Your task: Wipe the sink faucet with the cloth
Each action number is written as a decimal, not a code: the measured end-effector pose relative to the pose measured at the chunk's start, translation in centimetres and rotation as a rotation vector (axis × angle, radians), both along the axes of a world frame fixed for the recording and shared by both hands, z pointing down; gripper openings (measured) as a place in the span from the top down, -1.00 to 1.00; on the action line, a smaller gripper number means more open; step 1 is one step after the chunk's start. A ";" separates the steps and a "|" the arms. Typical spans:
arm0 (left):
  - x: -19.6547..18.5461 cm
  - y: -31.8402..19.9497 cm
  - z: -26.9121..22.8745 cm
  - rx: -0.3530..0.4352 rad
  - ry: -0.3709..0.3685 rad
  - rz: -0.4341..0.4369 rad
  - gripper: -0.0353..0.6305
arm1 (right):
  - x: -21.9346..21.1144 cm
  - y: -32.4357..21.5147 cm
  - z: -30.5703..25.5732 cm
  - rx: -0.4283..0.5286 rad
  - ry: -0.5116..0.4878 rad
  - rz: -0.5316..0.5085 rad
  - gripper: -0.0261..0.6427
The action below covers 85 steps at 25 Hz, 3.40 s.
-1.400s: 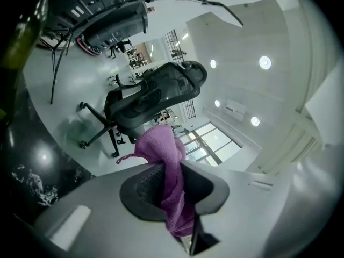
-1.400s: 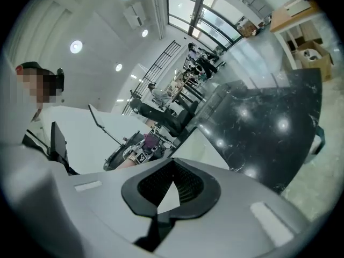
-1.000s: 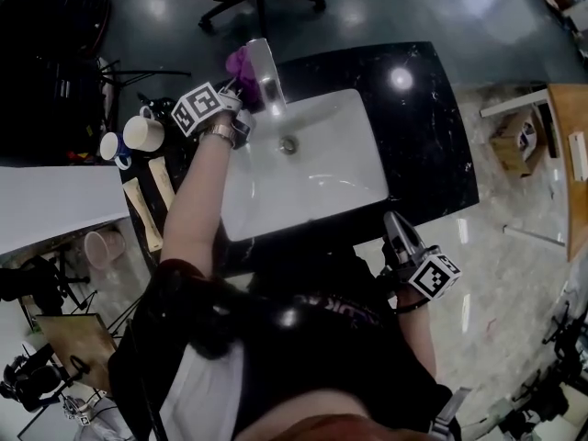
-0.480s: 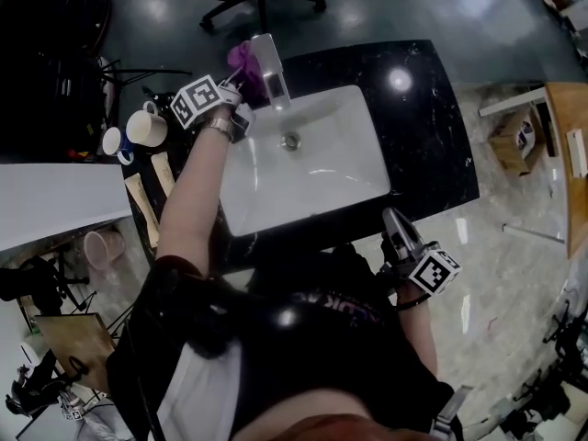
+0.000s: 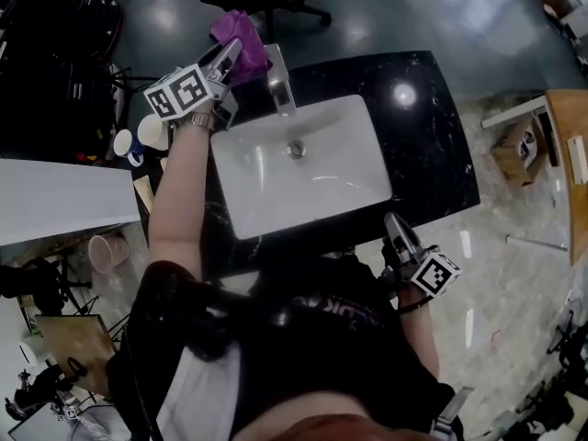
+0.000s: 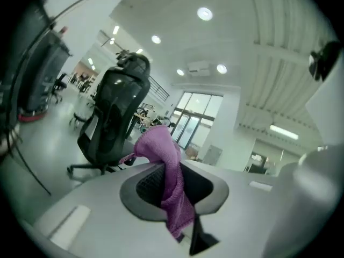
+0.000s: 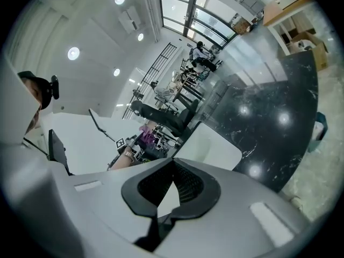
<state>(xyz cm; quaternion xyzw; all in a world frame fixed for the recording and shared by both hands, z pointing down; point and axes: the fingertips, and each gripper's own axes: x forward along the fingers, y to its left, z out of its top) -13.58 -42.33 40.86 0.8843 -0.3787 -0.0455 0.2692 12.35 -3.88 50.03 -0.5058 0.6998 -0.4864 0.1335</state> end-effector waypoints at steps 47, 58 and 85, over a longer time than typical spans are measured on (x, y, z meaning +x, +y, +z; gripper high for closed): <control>6.3 8.7 9.0 0.369 -1.304 0.384 0.69 | 3.2 -0.6 1.1 -0.022 -0.105 0.007 0.89; 6.3 6.3 9.4 0.359 -1.258 0.386 0.71 | 3.3 -0.6 2.1 -0.052 -0.105 0.036 0.89; 4.7 15.2 17.1 -0.611 0.810 -0.129 0.70 | 2.8 -1.4 2.7 -0.057 -0.120 -0.024 0.89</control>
